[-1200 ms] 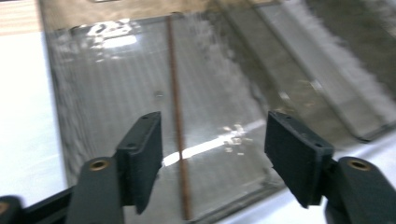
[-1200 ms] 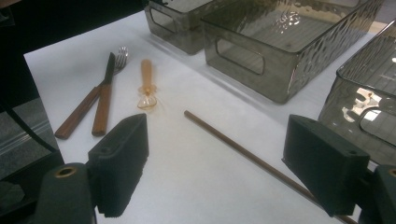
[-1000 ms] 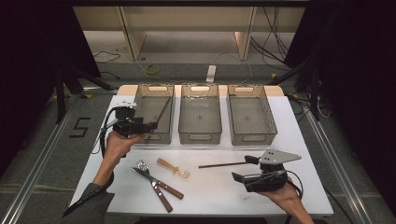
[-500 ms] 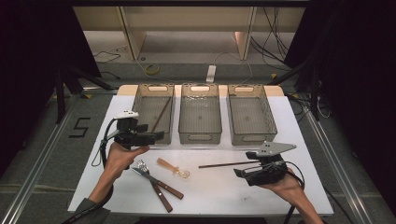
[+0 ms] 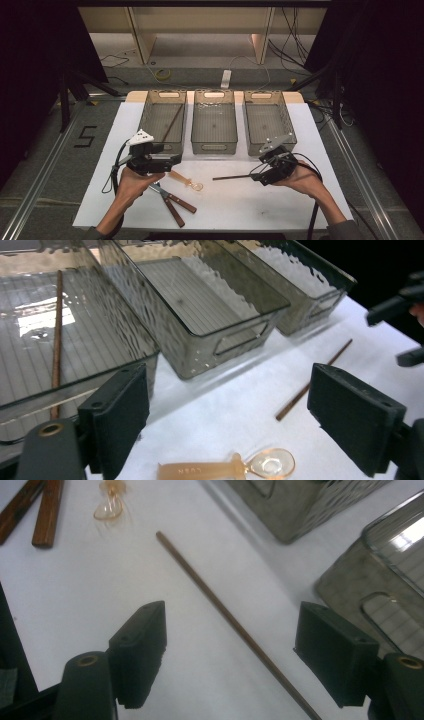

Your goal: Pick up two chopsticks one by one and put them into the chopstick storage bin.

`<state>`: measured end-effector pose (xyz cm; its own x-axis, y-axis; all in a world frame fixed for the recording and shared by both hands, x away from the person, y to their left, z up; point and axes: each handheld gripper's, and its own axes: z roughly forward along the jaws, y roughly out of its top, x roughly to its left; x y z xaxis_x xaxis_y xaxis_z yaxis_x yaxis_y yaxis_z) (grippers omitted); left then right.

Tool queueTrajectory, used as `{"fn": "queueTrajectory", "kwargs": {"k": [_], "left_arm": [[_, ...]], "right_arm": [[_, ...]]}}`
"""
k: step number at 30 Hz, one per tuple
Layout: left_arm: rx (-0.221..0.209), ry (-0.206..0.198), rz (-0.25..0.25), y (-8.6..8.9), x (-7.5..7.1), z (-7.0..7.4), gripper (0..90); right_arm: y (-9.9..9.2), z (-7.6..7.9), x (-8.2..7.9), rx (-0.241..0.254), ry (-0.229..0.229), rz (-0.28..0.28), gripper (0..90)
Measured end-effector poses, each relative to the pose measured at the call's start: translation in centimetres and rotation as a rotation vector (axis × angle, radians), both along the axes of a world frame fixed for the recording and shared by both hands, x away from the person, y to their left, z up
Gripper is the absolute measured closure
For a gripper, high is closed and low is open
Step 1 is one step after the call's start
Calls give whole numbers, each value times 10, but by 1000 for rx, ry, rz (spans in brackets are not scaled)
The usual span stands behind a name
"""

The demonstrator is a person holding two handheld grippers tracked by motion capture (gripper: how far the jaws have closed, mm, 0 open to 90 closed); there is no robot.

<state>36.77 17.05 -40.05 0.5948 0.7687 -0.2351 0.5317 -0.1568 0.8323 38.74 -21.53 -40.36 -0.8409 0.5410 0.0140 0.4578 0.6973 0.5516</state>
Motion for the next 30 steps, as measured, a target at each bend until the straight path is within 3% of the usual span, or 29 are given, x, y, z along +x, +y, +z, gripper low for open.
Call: {"fn": "queueTrajectory", "kwargs": {"k": [4, 7, 13, 16, 20, 30], "left_arm": [[1, -27, -16, -1, -7, -1, 159], [1, -37, -26, -1, -12, -1, 156], [23, -68, -44, -4, -20, -4, 153], [25, -79, -47, -4, -23, -3, 153], [28, -81, -50, -4, -25, -3, 153], [32, -69, -43, 1, -27, -7, 153]], "right_arm": [[10, -7, 10, -80, 66, 33, 312], [16, -12, 14, -105, 81, 42, 356], [23, -25, 25, -202, 107, 84, 439], [24, -29, 31, -216, 125, 90, 480], [26, -37, 38, -271, 140, 84, 522], [30, -45, 43, -323, 164, 126, 627]]}}
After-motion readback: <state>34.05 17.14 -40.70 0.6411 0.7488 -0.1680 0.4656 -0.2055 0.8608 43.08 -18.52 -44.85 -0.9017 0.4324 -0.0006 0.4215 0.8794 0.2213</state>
